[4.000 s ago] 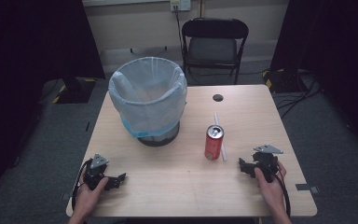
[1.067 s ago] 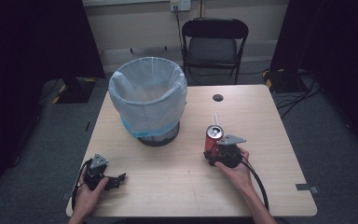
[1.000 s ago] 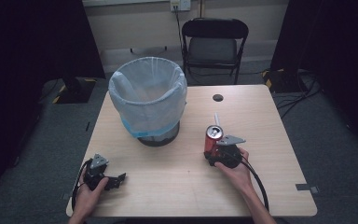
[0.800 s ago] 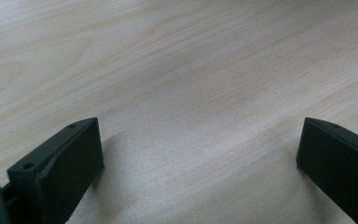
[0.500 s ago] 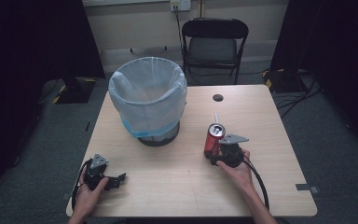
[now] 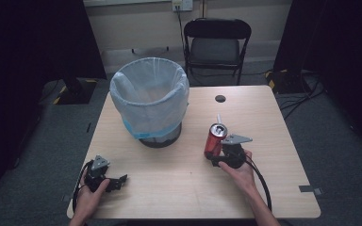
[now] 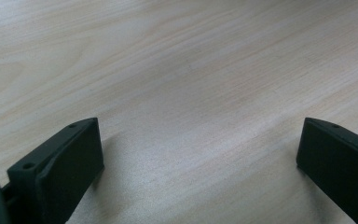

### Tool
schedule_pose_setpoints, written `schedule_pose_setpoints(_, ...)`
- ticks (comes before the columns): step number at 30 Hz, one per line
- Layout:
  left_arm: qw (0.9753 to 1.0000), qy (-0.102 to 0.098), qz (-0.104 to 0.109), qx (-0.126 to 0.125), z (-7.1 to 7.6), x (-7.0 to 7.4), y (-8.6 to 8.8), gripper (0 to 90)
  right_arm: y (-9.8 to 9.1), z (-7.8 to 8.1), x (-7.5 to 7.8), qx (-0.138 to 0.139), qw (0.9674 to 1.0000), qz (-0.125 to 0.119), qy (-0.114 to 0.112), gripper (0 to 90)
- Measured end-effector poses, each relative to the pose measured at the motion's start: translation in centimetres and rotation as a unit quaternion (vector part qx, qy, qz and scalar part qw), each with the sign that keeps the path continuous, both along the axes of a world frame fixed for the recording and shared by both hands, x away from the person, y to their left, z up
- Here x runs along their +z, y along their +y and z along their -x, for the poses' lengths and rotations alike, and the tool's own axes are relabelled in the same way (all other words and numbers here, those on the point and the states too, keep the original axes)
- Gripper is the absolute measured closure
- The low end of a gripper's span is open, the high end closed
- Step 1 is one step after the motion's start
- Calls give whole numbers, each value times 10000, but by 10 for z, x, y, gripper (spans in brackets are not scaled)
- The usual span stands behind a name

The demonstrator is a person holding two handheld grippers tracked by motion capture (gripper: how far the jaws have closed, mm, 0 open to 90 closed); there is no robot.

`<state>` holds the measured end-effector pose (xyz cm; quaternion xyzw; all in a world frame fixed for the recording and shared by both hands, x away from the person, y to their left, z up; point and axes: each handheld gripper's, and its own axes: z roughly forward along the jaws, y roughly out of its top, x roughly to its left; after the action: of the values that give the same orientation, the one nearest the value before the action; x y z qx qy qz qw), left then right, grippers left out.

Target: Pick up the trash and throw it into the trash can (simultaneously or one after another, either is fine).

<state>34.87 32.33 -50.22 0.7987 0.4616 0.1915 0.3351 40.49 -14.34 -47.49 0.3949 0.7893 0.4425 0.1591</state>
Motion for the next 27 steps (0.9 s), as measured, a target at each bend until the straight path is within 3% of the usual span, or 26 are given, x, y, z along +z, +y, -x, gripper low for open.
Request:
schedule_pose_setpoints(13,10000,-2,-4,2,0,0,0,0,1,-1,17,68,9999,-115,-93,340)
schedule_pose_setpoints(27,10000,-2,-3,2,0,0,0,0,2,-4,46,230,9992,-212,-251,341)
